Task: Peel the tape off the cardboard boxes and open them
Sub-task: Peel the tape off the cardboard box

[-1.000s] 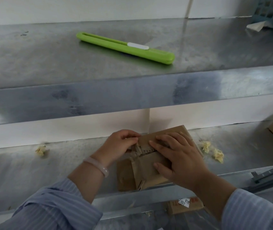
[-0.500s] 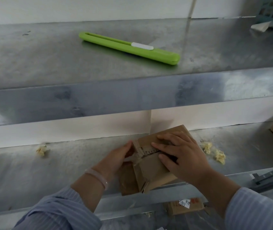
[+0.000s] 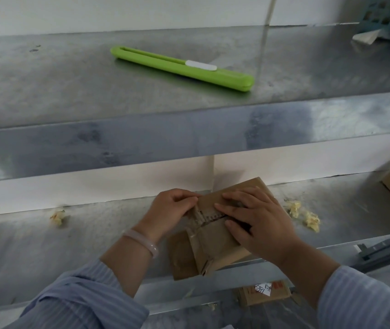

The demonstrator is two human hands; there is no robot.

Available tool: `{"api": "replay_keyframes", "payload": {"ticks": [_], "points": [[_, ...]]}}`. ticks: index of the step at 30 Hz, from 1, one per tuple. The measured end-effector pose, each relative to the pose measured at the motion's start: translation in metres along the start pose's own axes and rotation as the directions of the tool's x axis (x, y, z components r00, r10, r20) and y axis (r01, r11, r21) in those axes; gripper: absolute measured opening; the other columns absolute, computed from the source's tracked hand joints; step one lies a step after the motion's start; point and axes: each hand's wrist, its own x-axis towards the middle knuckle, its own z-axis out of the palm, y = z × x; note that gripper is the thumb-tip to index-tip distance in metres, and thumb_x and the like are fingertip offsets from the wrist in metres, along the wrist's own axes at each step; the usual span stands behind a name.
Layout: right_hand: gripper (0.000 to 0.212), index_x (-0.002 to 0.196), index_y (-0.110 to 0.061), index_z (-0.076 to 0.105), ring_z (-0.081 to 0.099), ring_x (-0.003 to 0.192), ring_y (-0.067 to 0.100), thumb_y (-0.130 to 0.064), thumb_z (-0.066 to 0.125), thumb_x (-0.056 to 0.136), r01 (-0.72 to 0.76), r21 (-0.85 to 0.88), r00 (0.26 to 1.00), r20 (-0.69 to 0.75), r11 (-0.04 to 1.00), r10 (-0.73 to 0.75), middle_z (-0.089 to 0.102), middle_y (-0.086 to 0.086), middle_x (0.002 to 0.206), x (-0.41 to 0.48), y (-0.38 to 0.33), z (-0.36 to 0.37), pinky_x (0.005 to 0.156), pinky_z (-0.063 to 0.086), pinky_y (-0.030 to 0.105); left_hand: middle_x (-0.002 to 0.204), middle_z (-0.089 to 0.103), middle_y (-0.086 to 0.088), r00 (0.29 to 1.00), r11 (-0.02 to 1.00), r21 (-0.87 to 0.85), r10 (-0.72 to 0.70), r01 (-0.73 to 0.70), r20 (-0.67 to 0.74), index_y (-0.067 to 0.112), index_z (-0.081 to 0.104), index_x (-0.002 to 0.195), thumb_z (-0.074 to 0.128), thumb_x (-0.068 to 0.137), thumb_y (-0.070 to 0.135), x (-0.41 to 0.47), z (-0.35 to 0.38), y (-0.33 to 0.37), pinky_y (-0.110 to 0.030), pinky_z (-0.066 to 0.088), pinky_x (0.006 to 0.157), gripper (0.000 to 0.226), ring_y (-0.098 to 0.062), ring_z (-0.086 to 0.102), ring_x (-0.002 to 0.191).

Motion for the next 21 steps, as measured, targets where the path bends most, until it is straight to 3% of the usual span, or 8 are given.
{"api": "replay_keyframes", "payload": {"ticks": [2,5,14,18,21], "points": [[0.035,0.119,-0.041,0.068,0.054,0.121,0.016,-0.048,0.052,0.088,0.0,0.002,1.0,-0.001,1.0,0.0,0.061,-0.016,0.128,-0.001,-0.001,-0.001,0.105,0.041,0.044,0.075,0.073,0.002,0.999,0.996,0.089,0.018,-0.013,-0.048,0.02,0.075,0.079,0.072,0.084,0.024,0.002,0.002,0.001,-0.039,0.058,0.083,0.007,-0.018,0.069,0.08],[0.035,0.119,-0.042,0.068,0.053,0.121,0.015,-0.048,0.051,0.089,0.01,-0.001,1.0,-0.005,1.0,-0.01,0.061,-0.016,0.129,-0.001,-0.001,-0.001,0.106,0.039,0.043,0.066,0.071,0.005,0.998,0.967,0.25,0.052,-0.039,-0.043,0.022,0.073,0.068,0.079,0.076,0.037,0.008,-0.002,0.006,-0.044,0.058,0.077,0.018,-0.016,0.069,0.07],[0.034,0.118,-0.042,0.068,0.054,0.121,0.014,-0.048,0.053,0.089,-0.003,-0.013,1.0,0.002,1.0,0.003,0.062,-0.017,0.128,0.002,-0.005,-0.001,0.105,0.041,0.046,0.068,0.072,0.0,0.997,0.867,0.492,0.071,-0.079,0.034,0.019,0.075,0.067,0.07,0.081,0.025,0.014,-0.012,0.024,-0.038,0.058,0.075,0.017,-0.015,0.069,0.066],[0.035,0.118,-0.043,0.067,0.054,0.121,0.013,-0.051,0.051,0.088,-0.05,-0.022,0.998,0.022,0.999,0.051,0.062,-0.018,0.126,0.006,-0.011,-0.001,0.106,0.041,0.047,0.08,0.073,0.0,0.988,0.706,0.693,0.138,-0.142,0.063,0.014,0.075,0.08,0.061,0.087,0.025,0.009,-0.013,0.035,-0.032,0.055,0.076,0.019,-0.015,0.067,0.076],[0.036,0.116,-0.038,0.069,0.055,0.118,0.009,-0.045,0.051,0.086,-0.076,0.027,0.997,0.0,0.997,0.076,0.064,-0.018,0.122,0.009,-0.017,0.0,0.111,0.037,0.041,0.107,0.069,0.0,0.918,0.59,0.743,0.388,-0.315,0.081,0.015,0.071,0.107,0.052,0.095,0.025,-0.005,0.004,0.039,-0.032,0.05,0.087,0.025,-0.019,0.063,0.1]]}}
